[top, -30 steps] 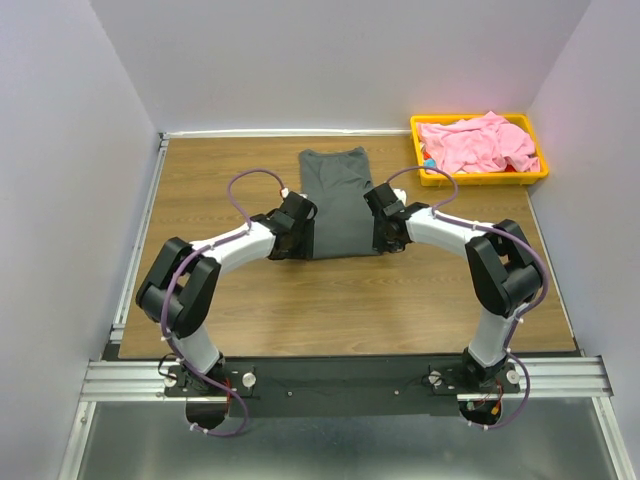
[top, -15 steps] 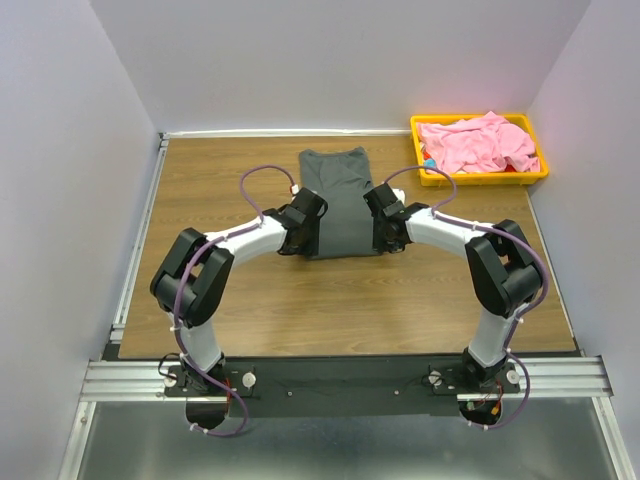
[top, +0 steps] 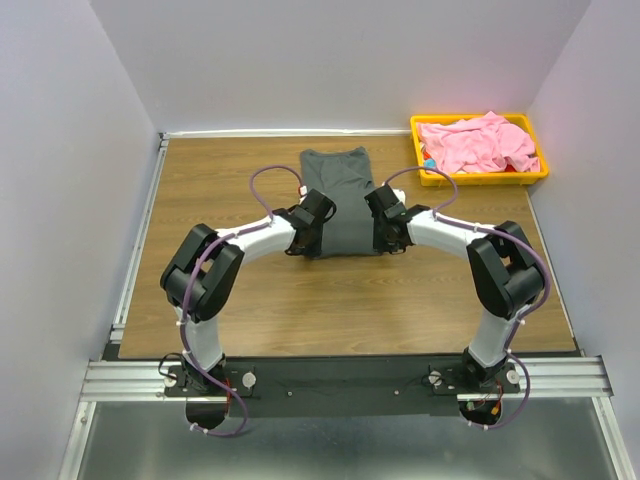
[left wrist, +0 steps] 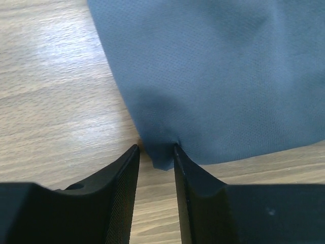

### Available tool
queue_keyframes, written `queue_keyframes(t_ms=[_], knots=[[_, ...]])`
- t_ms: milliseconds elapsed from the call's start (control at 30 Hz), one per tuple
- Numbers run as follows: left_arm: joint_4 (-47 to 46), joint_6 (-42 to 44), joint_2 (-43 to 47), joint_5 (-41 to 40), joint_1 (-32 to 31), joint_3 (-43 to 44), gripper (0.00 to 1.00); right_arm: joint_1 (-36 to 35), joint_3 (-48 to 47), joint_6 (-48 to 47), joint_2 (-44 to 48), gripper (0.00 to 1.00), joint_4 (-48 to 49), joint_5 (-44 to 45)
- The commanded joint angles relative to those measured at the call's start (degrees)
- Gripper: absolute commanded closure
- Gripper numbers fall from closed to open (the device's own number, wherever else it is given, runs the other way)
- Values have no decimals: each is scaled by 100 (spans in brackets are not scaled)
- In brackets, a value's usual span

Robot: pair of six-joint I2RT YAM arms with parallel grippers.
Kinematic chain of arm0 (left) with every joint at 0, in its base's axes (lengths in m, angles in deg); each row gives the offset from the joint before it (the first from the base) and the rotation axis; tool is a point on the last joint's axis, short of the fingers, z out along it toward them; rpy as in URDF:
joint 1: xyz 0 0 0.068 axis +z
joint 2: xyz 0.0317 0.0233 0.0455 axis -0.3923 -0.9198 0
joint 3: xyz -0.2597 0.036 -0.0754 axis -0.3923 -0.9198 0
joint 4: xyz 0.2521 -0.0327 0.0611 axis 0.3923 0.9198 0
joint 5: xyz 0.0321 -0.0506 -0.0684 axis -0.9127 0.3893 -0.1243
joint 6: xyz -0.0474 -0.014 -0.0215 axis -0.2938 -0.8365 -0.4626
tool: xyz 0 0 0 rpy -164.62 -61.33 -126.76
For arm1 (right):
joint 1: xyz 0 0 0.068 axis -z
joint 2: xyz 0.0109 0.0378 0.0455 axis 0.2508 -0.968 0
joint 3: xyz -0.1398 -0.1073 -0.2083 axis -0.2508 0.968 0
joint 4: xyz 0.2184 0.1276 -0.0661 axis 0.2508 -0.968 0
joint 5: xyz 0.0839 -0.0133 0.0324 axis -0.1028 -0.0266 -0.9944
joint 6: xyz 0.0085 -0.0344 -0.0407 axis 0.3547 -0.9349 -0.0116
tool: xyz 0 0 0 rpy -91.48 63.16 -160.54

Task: Fold and stack the t-shirts
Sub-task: Fold the tshirt

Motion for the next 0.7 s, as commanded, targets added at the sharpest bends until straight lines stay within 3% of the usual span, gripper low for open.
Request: queue_keyframes(t_ms=[0, 167, 200, 267, 467, 567, 667], knots=[[431, -4, -338, -111, -113, -102, 64, -82, 481, -95, -373, 99, -895, -183], [528, -30, -330, -138, -148, -155, 87, -82, 499, -86, -338, 99, -886, -191], [545, -21, -321, -147, -148, -163, 96, -82, 507, -95, -338, 99, -895, -209], [563, -30, -268, -147, -157, -190, 100, -82, 525, -104, -294, 99, -895, -253], [817, -13, 284, -24, -218, -611, 100, -108, 867, -121, 127, 99, -1053, -709], [1098, -4, 759, 2, -341, -1111, 100, -257, 1210, -86, 654, 99, -1518, -1034], [1633, -39, 1714, 519, -587, -1665, 100, -608, 1482, 62, 1251, 99, -2326, -1315]])
